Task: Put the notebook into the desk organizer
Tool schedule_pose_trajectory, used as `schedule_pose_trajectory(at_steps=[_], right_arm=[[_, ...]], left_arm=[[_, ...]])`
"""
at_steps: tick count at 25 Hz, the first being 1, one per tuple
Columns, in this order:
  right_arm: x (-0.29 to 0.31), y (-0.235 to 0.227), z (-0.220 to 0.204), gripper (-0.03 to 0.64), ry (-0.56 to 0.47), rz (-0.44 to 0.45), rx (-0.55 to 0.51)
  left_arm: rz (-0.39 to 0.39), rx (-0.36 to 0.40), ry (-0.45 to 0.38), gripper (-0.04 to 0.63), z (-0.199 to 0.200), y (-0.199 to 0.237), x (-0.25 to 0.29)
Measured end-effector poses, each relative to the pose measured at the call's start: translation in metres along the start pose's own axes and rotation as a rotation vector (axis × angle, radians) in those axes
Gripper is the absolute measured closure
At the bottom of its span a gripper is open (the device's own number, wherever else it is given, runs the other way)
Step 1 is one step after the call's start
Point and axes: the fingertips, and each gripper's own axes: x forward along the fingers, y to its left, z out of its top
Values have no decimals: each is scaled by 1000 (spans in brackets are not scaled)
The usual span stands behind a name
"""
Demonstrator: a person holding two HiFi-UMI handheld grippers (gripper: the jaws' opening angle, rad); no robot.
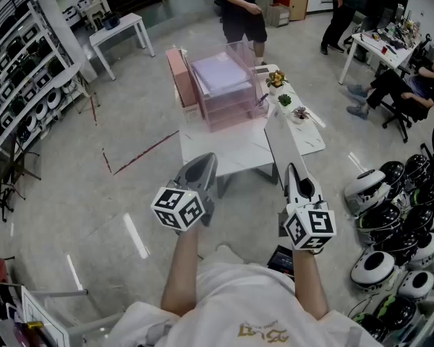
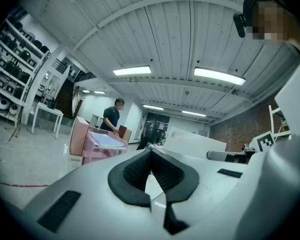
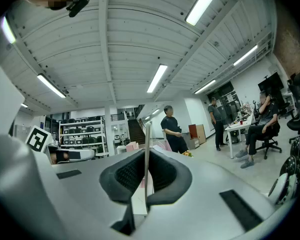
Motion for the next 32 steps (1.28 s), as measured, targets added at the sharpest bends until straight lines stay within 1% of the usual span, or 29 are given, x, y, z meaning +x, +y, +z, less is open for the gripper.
schedule_pose_trajectory(at_steps=[9,15,19,22,27,32], right_arm=[[2,8,5,595,-9,-3,-10],[1,8,8,595,-50,-11,24],[13,13,6,595,-39,7,31],[27,15,4,595,-36,18,36],[76,18,2,595,-28,28,30],[153,19,1,595,-18,16,-2]], left_arm=[[7,1,-1,580,5,5,-9],[13,11,10,580,7,7,-17],[34,17,18,580,9,16,-22],[37,20,33,580,8,25,-16],[34,10,41,580,10,64,11],[16,-28,33,580,21,130,62]])
